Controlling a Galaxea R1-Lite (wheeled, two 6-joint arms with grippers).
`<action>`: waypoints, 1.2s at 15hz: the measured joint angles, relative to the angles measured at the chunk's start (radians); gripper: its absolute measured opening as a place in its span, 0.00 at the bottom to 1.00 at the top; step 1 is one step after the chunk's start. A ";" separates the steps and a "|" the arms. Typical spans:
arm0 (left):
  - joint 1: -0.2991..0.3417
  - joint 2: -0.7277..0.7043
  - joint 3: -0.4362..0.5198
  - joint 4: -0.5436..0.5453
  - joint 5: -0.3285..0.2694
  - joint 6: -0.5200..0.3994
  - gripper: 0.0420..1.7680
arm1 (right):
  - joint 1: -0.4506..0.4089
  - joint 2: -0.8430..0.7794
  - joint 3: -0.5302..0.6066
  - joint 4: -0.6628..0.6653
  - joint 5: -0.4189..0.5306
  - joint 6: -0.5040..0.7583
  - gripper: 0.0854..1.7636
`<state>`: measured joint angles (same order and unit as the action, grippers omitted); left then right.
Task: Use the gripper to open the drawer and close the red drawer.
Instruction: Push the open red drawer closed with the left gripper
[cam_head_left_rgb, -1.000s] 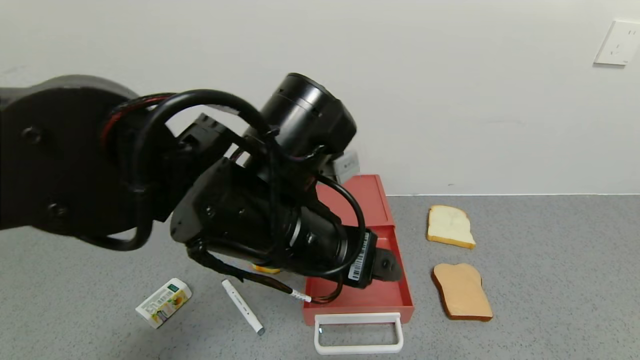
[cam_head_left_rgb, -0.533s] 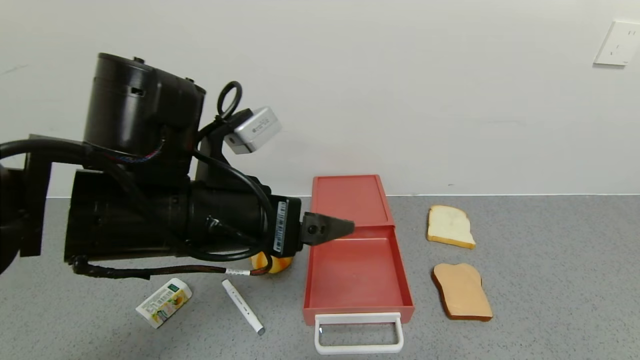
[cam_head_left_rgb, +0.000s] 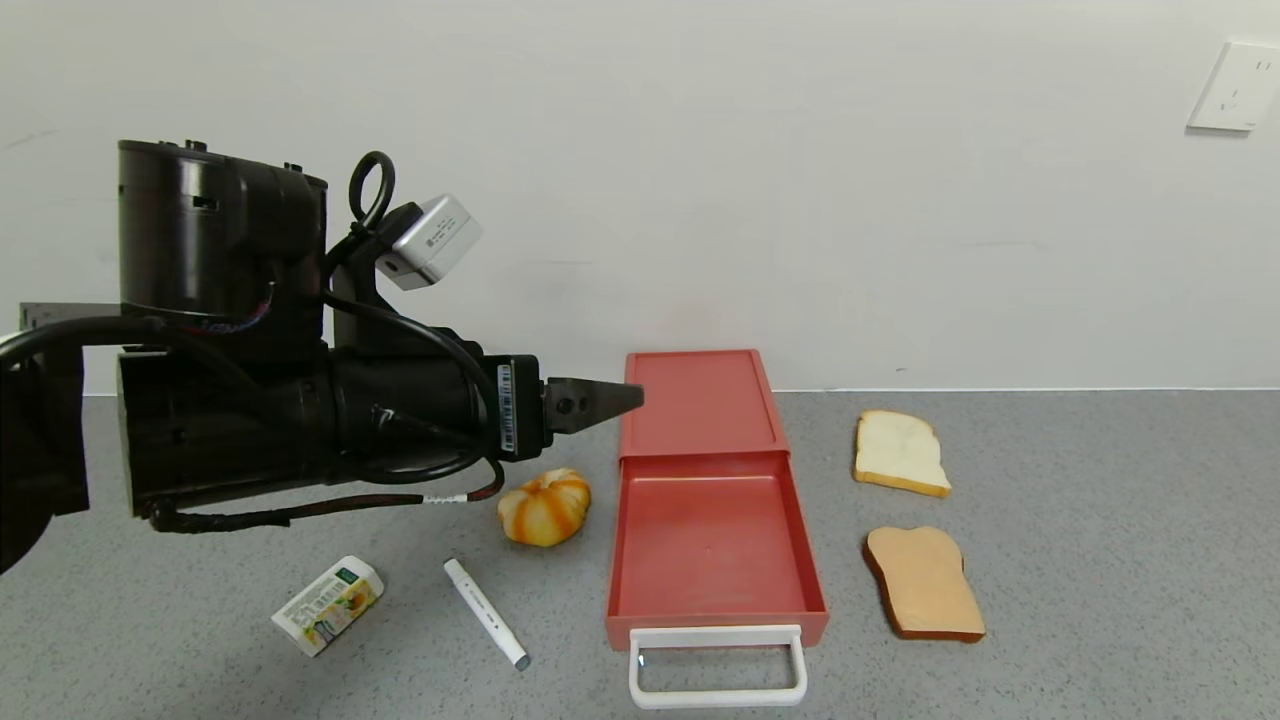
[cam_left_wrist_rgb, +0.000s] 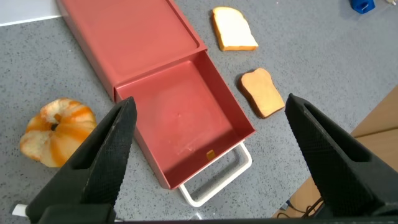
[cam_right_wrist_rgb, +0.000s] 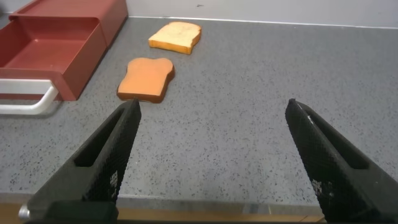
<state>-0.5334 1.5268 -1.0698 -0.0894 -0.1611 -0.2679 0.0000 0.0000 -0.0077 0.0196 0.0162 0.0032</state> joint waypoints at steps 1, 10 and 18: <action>0.001 0.000 0.001 0.000 -0.001 -0.001 0.97 | 0.000 0.000 0.000 0.000 0.000 0.000 0.97; 0.000 0.003 -0.008 0.033 0.008 -0.004 0.97 | 0.000 0.000 0.000 0.000 0.000 0.000 0.97; -0.116 0.086 -0.297 0.493 0.281 -0.190 0.97 | 0.000 0.000 0.000 0.000 0.000 0.000 0.97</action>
<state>-0.6494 1.6130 -1.3666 0.4036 0.1198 -0.4579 0.0000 0.0000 -0.0077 0.0200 0.0164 0.0032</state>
